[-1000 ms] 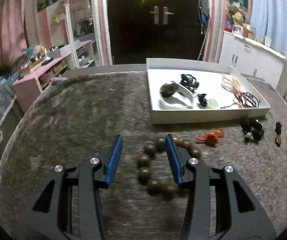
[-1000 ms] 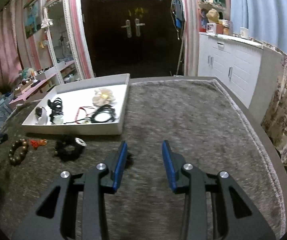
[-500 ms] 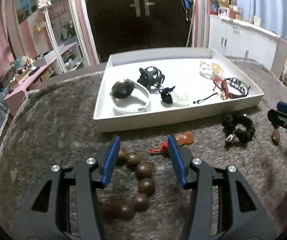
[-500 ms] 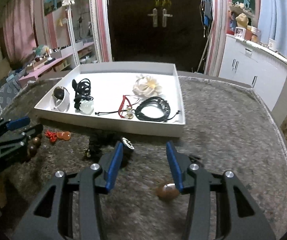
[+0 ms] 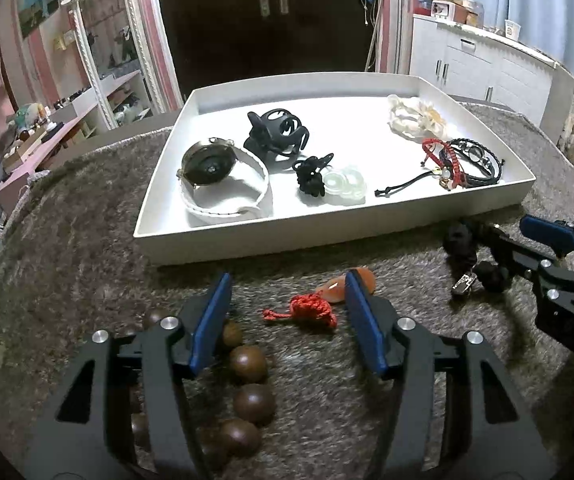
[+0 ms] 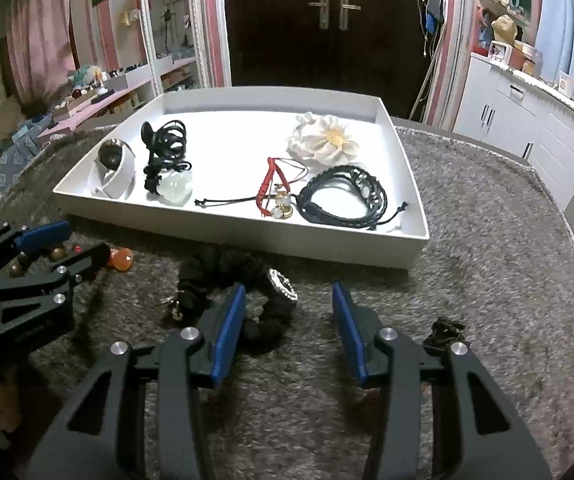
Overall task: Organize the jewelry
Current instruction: 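Move the left tool to the red-cord amber pendant while the right tool approaches the black scrunchie, then grasp the red-cord pendant with the left tool while the right tool grasps the black scrunchie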
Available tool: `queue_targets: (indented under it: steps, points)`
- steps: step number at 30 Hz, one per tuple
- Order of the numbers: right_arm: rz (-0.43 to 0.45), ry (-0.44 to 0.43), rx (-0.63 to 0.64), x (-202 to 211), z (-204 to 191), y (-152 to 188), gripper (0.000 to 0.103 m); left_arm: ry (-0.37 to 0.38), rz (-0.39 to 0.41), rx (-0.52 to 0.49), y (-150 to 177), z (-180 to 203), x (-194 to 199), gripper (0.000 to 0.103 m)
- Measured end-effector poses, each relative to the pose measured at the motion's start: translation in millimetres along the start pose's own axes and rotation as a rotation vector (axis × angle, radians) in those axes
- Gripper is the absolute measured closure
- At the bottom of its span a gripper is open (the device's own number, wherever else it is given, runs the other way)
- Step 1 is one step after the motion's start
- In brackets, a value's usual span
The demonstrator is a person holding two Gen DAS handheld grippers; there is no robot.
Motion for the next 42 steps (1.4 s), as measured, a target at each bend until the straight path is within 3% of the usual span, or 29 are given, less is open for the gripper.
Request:
queue_targets:
  steps: [5, 12, 26, 27, 29, 31, 36, 42]
  points:
    - [-0.021, -0.018, -0.023, -6, 2, 4, 0.058, 0.022, -0.007, -0.006, 1, 4, -4, 0.046]
    - [-0.037, -0.02, -0.029, -10, 3, 5, 0.058, 0.059, -0.016, -0.025, 7, 13, -2, 0.064]
    - [-0.04, -0.001, -0.005, -11, 2, 6, 0.059, 0.052, -0.028, -0.004, 11, 9, -3, 0.064]
    - [-0.039, 0.001, -0.001, -11, 2, 6, 0.06, 0.053, -0.031, -0.008, 11, 9, -4, 0.065]
    - [-0.036, -0.012, 0.015, -11, -3, 6, 0.082, 0.06, -0.034, -0.004, 11, 10, -5, 0.07]
    - [-0.023, -0.006, 0.044, -8, -9, 5, 0.09, 0.07, -0.035, 0.015, 11, 7, -5, 0.078]
    - [-0.007, 0.006, 0.074, -4, -13, 3, 0.09, 0.087, -0.033, 0.049, 11, 3, -6, 0.095]
    - [-0.007, 0.005, 0.065, -4, -14, 3, 0.09, 0.094, -0.03, 0.057, 12, 3, -6, 0.102]
Point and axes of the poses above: each gripper's, at about its wrist camera, not at the fingertips, and x roughly against the way its jaws point, z to its right, y to its underside, the point moved 8 cm from there along -x, roughly the way its jaws point, and after that the axes turned 10 degrees about z, right-handed, at the moved point
